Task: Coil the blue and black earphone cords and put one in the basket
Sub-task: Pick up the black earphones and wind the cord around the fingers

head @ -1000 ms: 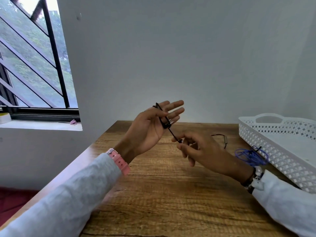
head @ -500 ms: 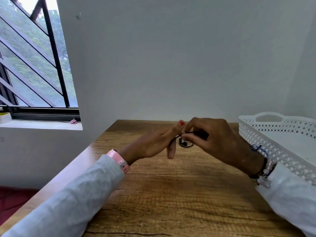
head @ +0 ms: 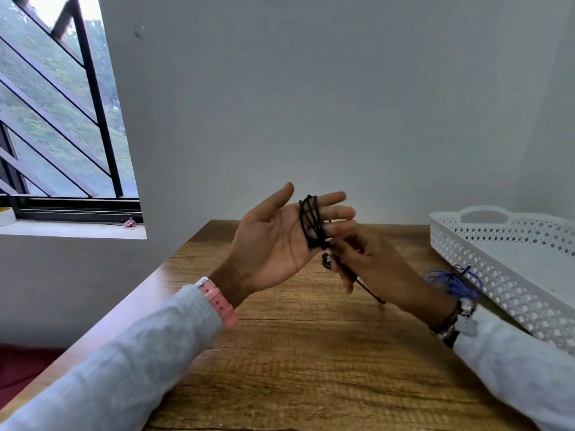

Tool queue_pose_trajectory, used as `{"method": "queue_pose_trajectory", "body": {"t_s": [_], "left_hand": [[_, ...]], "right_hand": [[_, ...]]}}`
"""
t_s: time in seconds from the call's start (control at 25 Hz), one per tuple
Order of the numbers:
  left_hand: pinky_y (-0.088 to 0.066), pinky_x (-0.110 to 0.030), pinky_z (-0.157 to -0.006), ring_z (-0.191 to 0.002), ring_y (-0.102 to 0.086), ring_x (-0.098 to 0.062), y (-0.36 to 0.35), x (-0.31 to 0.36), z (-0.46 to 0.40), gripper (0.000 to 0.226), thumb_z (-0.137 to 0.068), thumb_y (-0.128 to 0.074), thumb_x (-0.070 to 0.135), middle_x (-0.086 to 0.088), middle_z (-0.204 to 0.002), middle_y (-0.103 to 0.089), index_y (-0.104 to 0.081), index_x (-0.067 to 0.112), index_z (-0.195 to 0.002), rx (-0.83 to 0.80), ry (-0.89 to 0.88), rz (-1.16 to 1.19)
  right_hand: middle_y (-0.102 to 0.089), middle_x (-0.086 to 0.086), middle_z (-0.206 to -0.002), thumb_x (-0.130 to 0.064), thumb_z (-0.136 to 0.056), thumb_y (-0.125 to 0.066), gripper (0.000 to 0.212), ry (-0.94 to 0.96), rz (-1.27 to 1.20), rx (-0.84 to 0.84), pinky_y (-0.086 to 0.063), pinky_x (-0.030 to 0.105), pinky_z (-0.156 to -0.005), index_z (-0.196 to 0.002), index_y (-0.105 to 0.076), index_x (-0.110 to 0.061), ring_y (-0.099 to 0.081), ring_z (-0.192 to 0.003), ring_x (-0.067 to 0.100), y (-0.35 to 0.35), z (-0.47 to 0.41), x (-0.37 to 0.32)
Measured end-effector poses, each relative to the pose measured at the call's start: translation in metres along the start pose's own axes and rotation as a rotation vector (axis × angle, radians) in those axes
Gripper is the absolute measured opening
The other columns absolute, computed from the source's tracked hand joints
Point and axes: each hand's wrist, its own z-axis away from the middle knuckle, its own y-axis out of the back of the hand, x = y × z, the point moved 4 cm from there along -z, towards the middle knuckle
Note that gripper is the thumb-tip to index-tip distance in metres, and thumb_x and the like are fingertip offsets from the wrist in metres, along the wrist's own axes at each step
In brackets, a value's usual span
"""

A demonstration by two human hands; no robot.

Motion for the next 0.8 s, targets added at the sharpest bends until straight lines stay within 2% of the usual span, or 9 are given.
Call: {"method": "queue_pose_trajectory", "body": {"t_s": [0.08,0.16,0.28,0.36,0.4,0.48,0.56,0.64,0.8], "left_hand": [[-0.042,-0.037,-0.104,-0.115,-0.06,-0.029,0.005,0.0,-0.002,0.061,-0.095,-0.03,0.041,-0.022,-0.125,-0.06,-0.035,-0.004,-0.136,0.13,-0.074,0.032],[-0.036,-0.039,-0.109,-0.119,-0.057,-0.029,0.014,0.003,-0.003,0.057,-0.097,-0.031,0.037,-0.022,-0.13,-0.057,-0.032,-0.003,-0.136,0.282,-0.134,-0.053],[-0.032,-0.04,-0.111,-0.113,-0.061,-0.022,0.029,0.007,-0.002,0.046,-0.099,-0.034,0.031,-0.015,-0.123,-0.063,-0.029,0.003,-0.135,0.509,-0.131,-0.496],[-0.038,-0.034,-0.104,-0.105,-0.064,-0.014,0.028,0.003,-0.001,0.047,-0.099,-0.032,0.037,-0.008,-0.113,-0.066,-0.026,0.013,-0.139,0.537,-0.066,-0.897],[-0.044,-0.03,-0.096,-0.097,-0.065,-0.01,0.024,-0.001,0.0,0.043,-0.098,-0.03,0.04,-0.004,-0.104,-0.067,-0.033,0.016,-0.134,0.508,-0.037,-1.083],[-0.051,-0.033,-0.076,-0.071,-0.061,-0.008,0.015,-0.007,0.003,0.037,-0.098,-0.026,0.044,0.001,-0.078,-0.063,-0.053,0.018,-0.1,0.429,-0.064,-1.461],[-0.051,-0.041,-0.067,-0.053,-0.056,-0.01,0.011,-0.009,0.005,0.051,-0.097,-0.021,0.049,0.002,-0.057,-0.058,-0.054,0.019,-0.073,0.391,-0.106,-1.733],[-0.051,-0.037,-0.06,-0.042,-0.054,-0.012,0.013,-0.006,0.005,0.062,-0.094,-0.017,0.054,0.001,-0.046,-0.055,-0.06,0.017,-0.068,0.361,-0.074,-1.697],[-0.049,-0.025,-0.052,-0.032,-0.037,-0.012,0.012,-0.008,0.006,0.066,-0.097,-0.021,0.049,0.001,-0.038,-0.04,-0.063,0.009,-0.067,0.174,0.165,-0.969]], "right_hand": [[-0.06,-0.002,-0.061,-0.024,-0.094,-0.05,0.012,-0.083,0.008,-0.105,-0.05,0.025,-0.043,-0.09,-0.061,-0.027,-0.055,-0.046,0.016,-0.014,0.003,0.006],[-0.06,-0.003,-0.063,-0.02,-0.095,-0.051,0.012,-0.139,0.051,-0.22,-0.048,0.021,-0.045,-0.101,-0.061,-0.018,-0.057,-0.048,0.012,-0.023,0.007,0.01],[-0.061,-0.006,-0.065,-0.022,-0.094,-0.054,0.014,-0.081,0.246,-0.222,-0.05,0.02,-0.051,-0.104,-0.062,-0.021,-0.059,-0.052,0.006,-0.022,0.01,0.008],[-0.058,-0.013,-0.067,-0.022,-0.093,-0.055,0.014,0.044,0.423,-0.171,-0.049,0.015,-0.055,-0.104,-0.064,-0.022,-0.06,-0.056,-0.001,-0.017,0.009,0.002],[-0.056,-0.018,-0.067,-0.019,-0.092,-0.056,0.015,0.108,0.473,-0.157,-0.046,0.011,-0.056,-0.103,-0.066,-0.02,-0.06,-0.06,-0.005,-0.015,0.009,-0.003],[-0.054,-0.024,-0.069,-0.012,-0.089,-0.059,0.014,0.217,0.52,-0.154,-0.042,0.007,-0.058,-0.099,-0.068,-0.016,-0.059,-0.065,-0.009,-0.009,0.008,-0.012],[-0.06,-0.021,-0.072,-0.01,-0.086,-0.062,0.013,0.282,0.57,-0.148,-0.042,0.006,-0.058,-0.096,-0.069,-0.015,-0.059,-0.067,-0.007,-0.003,0.007,-0.018],[-0.063,-0.018,-0.071,-0.013,-0.085,-0.065,0.01,0.259,0.541,-0.115,-0.044,0.007,-0.054,-0.093,-0.07,-0.017,-0.061,-0.063,-0.005,0.006,0.005,-0.019],[-0.066,-0.009,-0.062,-0.022,-0.079,-0.07,0.011,0.154,0.287,0.014,-0.054,0.026,-0.047,-0.087,-0.07,-0.015,-0.06,-0.047,0.01,0.025,0.002,-0.021]]}}
